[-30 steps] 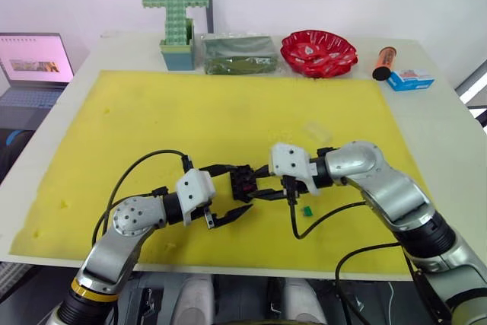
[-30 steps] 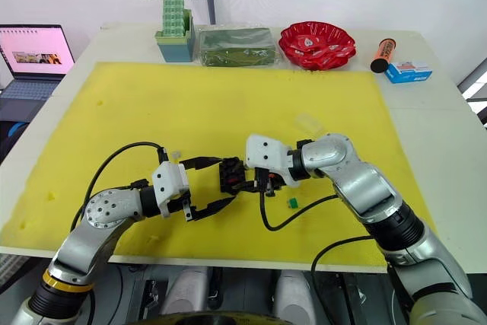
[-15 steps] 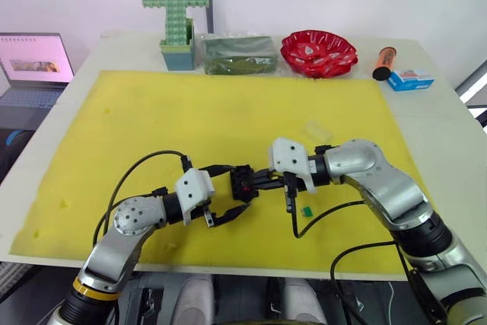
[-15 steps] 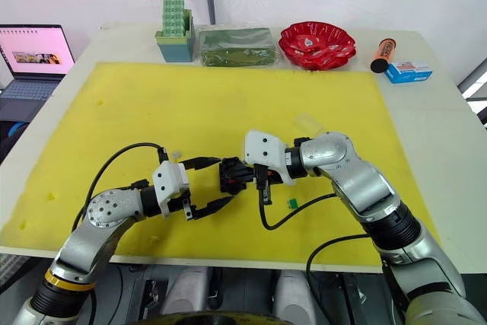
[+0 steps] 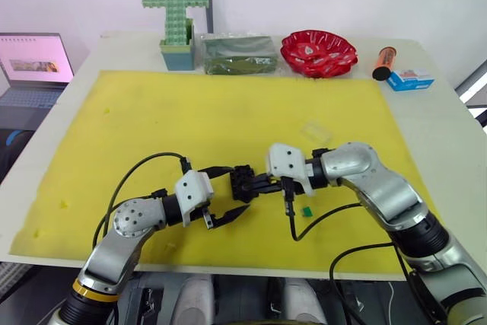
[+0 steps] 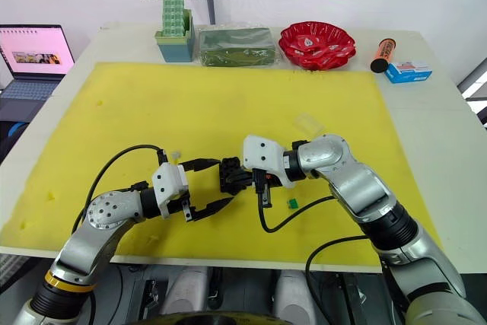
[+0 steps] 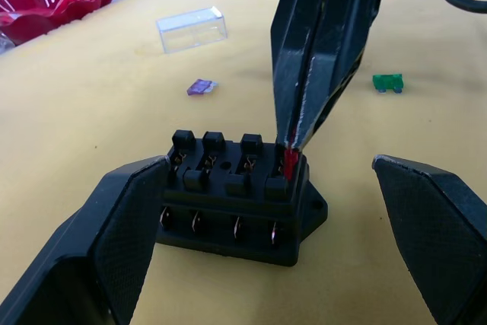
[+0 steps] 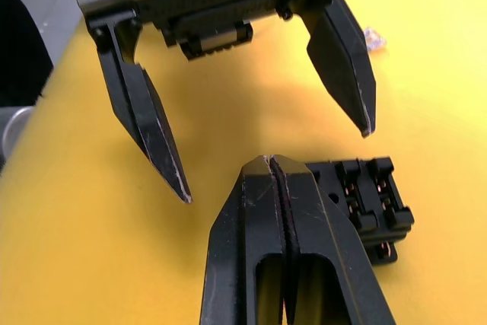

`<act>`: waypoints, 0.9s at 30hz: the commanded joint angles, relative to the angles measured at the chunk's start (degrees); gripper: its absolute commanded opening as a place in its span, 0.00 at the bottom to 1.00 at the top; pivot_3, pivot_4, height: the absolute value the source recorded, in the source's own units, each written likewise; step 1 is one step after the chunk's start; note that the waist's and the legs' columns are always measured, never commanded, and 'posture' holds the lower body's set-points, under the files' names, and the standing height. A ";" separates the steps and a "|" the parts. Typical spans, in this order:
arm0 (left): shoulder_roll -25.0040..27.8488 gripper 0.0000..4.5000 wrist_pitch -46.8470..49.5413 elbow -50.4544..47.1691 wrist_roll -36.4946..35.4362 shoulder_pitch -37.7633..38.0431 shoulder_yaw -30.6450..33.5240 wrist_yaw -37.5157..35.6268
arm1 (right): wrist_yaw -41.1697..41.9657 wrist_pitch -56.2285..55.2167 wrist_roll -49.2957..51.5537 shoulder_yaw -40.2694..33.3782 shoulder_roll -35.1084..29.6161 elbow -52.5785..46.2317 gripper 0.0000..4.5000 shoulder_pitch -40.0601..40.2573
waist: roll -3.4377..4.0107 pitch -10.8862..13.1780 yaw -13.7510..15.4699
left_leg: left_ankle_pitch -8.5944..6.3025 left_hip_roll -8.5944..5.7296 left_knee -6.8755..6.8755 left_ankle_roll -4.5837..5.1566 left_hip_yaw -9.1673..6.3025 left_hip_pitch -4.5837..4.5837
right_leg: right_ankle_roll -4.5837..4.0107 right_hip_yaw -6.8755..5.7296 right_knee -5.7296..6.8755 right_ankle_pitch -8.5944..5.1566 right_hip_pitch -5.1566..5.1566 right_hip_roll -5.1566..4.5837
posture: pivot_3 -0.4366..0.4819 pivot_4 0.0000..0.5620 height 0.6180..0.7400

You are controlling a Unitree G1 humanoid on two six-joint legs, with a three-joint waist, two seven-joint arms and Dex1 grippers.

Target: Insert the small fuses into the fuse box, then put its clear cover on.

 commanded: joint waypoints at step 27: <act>0.37 1.00 -2.70 -0.28 0.08 1.52 0.38 0.04 | -4.15 -3.08 -6.44 2.21 0.96 3.63 0.00 1.40 | 0.07 -0.26 0.01 | -0.01 0.00 0.01 0.01 0.00 0.01 | 0.00 0.00 0.02 0.00 0.01 0.00 | 0.48 0.27 1.00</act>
